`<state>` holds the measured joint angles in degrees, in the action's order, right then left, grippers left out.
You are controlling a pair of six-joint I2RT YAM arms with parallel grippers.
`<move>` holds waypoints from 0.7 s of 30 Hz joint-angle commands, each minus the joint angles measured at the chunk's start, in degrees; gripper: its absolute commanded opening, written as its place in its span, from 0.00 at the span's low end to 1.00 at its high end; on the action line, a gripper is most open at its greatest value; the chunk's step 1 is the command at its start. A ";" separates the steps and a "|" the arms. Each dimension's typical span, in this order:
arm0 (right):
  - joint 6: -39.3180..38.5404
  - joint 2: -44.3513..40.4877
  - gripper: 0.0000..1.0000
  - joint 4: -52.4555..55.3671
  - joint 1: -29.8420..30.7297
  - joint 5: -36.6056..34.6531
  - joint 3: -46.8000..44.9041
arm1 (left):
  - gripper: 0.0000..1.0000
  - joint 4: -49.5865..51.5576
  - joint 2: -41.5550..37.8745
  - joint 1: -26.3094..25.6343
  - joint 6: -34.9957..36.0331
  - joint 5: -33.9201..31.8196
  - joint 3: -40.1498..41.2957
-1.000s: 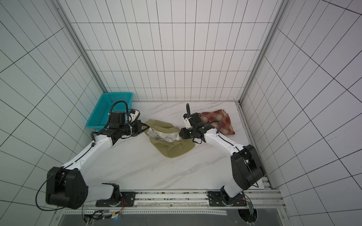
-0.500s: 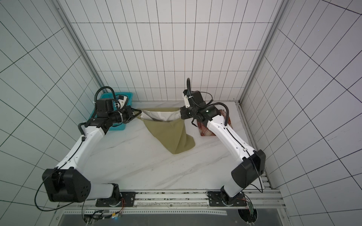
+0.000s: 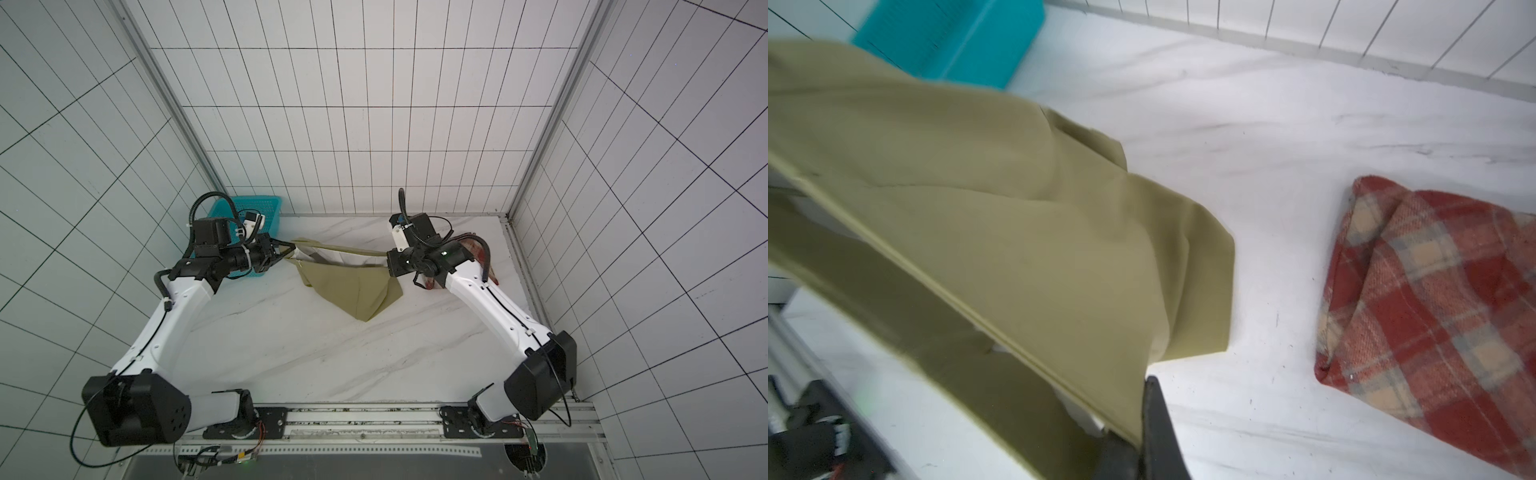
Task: Fold and stack skirts
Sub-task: Fold the skirt at the center of the table.
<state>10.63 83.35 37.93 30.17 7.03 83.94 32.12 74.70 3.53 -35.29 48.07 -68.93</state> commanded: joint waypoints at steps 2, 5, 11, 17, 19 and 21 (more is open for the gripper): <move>2.09 -5.49 0.00 1.36 -8.53 -3.14 13.81 | 0.00 -6.50 0.61 5.00 -3.39 -10.08 -7.59; 0.31 -4.06 0.00 3.83 -8.69 -2.87 20.07 | 0.00 -7.15 1.12 5.25 -4.43 -10.79 -11.11; -1.61 -7.15 0.00 7.37 -13.14 -1.29 16.55 | 0.00 -6.82 0.83 8.73 -4.60 -8.50 -13.06; -1.43 -8.56 0.00 9.22 -17.09 5.85 22.47 | 0.00 -6.65 -0.31 10.33 -6.77 -5.51 -15.01; -0.59 -8.71 0.00 10.31 -17.08 9.56 23.37 | 0.00 -6.73 -2.58 10.29 -7.84 -4.73 -14.84; -0.19 -9.29 0.00 10.57 -17.08 12.61 22.68 | 0.00 -6.20 -5.31 10.32 -8.18 -4.81 -14.06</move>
<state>9.13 79.24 41.69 20.75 28.25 100.64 26.98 72.93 5.23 -40.47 58.13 -81.95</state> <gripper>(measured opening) 0.047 0.049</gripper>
